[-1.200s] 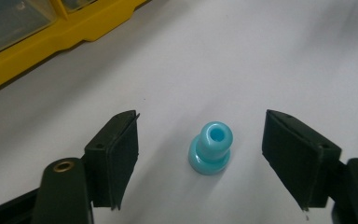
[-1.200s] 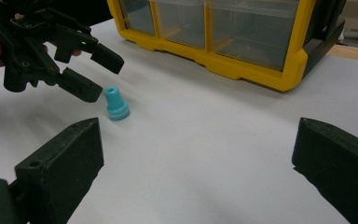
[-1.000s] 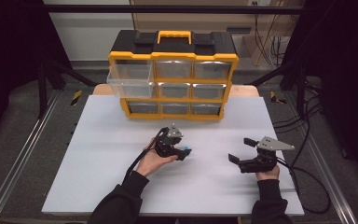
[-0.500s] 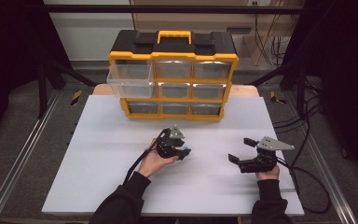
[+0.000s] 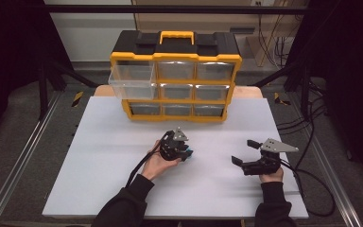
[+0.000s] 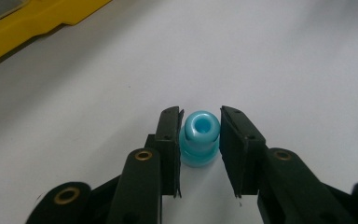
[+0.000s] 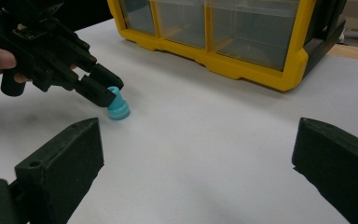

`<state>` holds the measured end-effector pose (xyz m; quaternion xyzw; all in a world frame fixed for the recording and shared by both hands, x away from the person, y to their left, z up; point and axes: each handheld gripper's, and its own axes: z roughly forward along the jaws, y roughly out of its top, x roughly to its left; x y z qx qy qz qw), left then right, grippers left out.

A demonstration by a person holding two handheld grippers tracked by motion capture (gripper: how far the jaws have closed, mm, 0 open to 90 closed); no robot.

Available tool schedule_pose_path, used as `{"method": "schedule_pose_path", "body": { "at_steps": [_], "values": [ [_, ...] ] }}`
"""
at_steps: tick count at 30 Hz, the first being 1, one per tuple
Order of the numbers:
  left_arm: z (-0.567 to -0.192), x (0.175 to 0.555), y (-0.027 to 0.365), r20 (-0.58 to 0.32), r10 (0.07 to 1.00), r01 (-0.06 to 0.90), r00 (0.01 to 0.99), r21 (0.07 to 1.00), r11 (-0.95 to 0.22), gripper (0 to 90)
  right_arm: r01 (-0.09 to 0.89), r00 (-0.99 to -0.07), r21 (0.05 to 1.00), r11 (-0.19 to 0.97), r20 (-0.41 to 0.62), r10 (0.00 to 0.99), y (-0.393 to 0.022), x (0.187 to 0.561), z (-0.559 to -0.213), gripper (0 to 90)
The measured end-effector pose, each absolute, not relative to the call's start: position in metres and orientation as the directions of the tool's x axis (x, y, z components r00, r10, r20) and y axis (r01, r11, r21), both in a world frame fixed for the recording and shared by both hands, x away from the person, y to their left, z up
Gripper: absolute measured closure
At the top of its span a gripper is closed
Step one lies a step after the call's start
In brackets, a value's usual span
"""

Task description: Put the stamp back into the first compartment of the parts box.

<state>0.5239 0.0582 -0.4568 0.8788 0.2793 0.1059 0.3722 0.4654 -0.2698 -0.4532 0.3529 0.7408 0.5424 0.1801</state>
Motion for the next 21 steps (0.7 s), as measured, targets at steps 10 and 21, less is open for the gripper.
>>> {"method": "schedule_pose_path", "body": {
  "at_steps": [10, 21],
  "values": [
    [-0.4571, 0.5241, 0.0577, -0.023, 0.57, 0.416, 0.821, 0.709, -0.57, 72.2, 0.329, -0.686, 0.93, 0.161, 0.119, 0.718, -0.2699, 0.4652, -0.453, 2.6],
    [-0.4559, 0.5248, 0.0597, -0.05, 0.567, 0.431, 0.822, 0.706, -0.562, 72.7, 0.33, -0.686, 0.93, 0.161, 0.119, 0.718, -0.2699, 0.4652, -0.453, 2.6]
  ]
}}
